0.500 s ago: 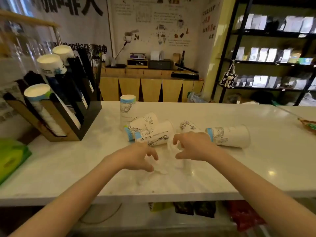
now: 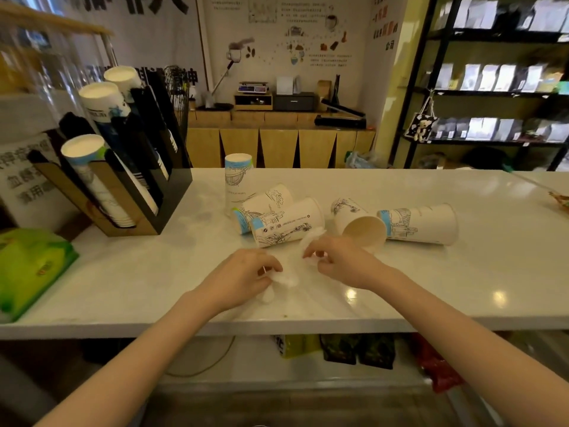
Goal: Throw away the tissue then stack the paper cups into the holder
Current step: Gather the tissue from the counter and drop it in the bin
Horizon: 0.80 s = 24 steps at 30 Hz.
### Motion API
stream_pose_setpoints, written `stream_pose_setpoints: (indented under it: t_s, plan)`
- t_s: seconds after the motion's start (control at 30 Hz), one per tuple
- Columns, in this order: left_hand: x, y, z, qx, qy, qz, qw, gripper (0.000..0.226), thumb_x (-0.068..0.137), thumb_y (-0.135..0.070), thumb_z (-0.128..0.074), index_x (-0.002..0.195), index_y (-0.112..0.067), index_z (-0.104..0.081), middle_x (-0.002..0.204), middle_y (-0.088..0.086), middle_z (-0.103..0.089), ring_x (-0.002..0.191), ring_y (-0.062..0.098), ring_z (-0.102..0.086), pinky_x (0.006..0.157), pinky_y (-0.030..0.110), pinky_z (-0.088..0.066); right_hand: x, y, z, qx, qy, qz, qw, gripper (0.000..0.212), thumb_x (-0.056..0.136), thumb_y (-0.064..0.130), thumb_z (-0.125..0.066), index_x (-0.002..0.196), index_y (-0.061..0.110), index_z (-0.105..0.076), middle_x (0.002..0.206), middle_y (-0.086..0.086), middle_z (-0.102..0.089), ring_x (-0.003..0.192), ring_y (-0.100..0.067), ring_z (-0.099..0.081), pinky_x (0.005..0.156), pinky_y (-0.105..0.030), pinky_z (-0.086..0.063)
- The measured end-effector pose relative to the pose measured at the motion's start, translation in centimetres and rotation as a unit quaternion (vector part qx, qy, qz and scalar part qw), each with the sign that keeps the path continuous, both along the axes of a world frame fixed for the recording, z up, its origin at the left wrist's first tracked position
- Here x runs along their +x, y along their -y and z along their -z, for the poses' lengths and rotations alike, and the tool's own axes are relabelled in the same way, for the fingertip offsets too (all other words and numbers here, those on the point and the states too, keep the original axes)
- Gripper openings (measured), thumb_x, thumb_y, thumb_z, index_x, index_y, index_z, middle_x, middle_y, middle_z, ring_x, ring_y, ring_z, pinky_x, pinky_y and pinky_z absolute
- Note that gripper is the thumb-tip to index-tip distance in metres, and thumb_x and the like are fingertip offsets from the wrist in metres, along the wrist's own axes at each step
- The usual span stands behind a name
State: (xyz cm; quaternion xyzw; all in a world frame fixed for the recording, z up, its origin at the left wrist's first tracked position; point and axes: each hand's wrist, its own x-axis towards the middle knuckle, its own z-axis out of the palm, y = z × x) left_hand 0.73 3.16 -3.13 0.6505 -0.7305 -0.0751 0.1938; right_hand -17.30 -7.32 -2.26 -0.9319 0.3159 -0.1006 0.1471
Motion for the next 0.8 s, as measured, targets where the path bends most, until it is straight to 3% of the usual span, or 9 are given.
stream_pose_setpoints:
  t_s: [0.1,0.17,0.27,0.37,0.47,0.63,0.73,0.8]
  plan:
    - [0.0,-2.5,-1.2,-0.051,-0.072,-0.019,0.996,0.022,0.080,-0.013,-0.061,0.101,-0.018,-0.066,0.091,-0.007,-0.061,0.078,0.003,-0.058,0.068,0.005,-0.044,-0.7,-1.2,-1.2,0.038,0.090,-0.017,0.995,0.024,0.082,0.007,-0.055,0.098,0.018,-0.067,0.090,-0.001,-0.059,0.064,-0.004,-0.050,0.063,-0.025,-0.041]
    - [-0.3,-4.3,-1.7,-0.071,-0.119,-0.046,0.989,0.023,0.079,-0.011,-0.062,0.100,-0.020,-0.066,0.090,-0.011,-0.061,0.092,0.002,-0.055,0.069,0.007,-0.048,-1.2,-2.7,-1.8,0.090,0.143,-0.024,0.985,0.020,0.081,0.007,-0.057,0.088,0.022,-0.068,0.082,0.005,-0.058,0.062,-0.015,-0.059,0.057,-0.031,-0.051]
    - [-1.0,-6.8,-1.9,-0.061,-0.152,-0.072,0.984,0.024,0.080,-0.011,-0.061,0.101,-0.023,-0.064,0.095,-0.009,-0.063,0.090,0.006,-0.059,0.074,0.014,-0.049,-1.9,-5.1,-2.0,0.194,0.178,-0.052,0.963,0.023,0.079,0.004,-0.058,0.074,0.025,-0.065,0.076,0.005,-0.062,0.054,-0.016,-0.063,0.056,-0.032,-0.055]
    - [-1.5,-9.2,-1.3,-0.038,-0.135,-0.091,0.986,0.023,0.081,-0.015,-0.061,0.102,-0.025,-0.057,0.099,-0.005,-0.062,0.090,0.005,-0.061,0.071,0.021,-0.053,-2.3,-7.4,-0.9,0.303,0.138,-0.091,0.939,0.020,0.079,0.001,-0.058,0.075,0.018,-0.067,0.066,0.010,-0.064,0.051,-0.011,-0.060,0.056,-0.023,-0.052]
    - [-1.8,-11.4,0.4,-0.009,-0.184,-0.109,0.977,0.017,0.080,-0.015,-0.062,0.092,-0.023,-0.054,0.098,-0.007,-0.062,0.089,0.005,-0.062,0.075,0.023,-0.052,-2.1,-9.1,1.3,0.352,0.074,-0.129,0.924,0.017,0.080,0.002,-0.059,0.077,0.016,-0.068,0.068,0.008,-0.065,0.060,-0.010,-0.061,0.055,-0.017,-0.051]
    - [-1.5,-13.8,7.7,0.060,-0.199,-0.174,0.962,0.021,0.077,-0.005,-0.062,0.069,-0.025,-0.064,0.091,-0.001,-0.068,0.082,-0.001,-0.060,0.074,0.001,-0.041,-0.7,-9.8,8.7,0.378,-0.035,-0.119,0.917,0.013,0.082,0.006,-0.057,0.089,0.008,-0.067,0.077,0.003,-0.063,0.053,-0.006,-0.059,0.059,-0.024,-0.055]
    - [-0.8,-13.8,13.2,0.112,-0.207,-0.222,0.946,0.013,0.079,-0.006,-0.061,0.080,-0.014,-0.070,0.081,-0.004,-0.064,0.069,-0.006,-0.055,0.063,0.000,-0.039,0.2,-9.1,14.6,0.407,-0.040,-0.059,0.911,0.014,0.084,0.004,-0.054,0.091,0.005,-0.066,0.087,-0.003,-0.062,0.053,-0.011,-0.059,0.053,-0.020,-0.053]
    - [-0.2,-13.5,17.5,0.157,-0.213,-0.239,0.934,0.016,0.079,-0.008,-0.060,0.091,-0.011,-0.070,0.084,-0.003,-0.065,0.071,-0.003,-0.056,0.061,0.003,-0.039,0.6,-8.7,19.2,0.430,-0.036,-0.007,0.902,0.018,0.083,-0.001,-0.052,0.081,0.011,-0.065,0.077,-0.004,-0.061,0.049,-0.015,-0.057,0.049,-0.024,-0.051]
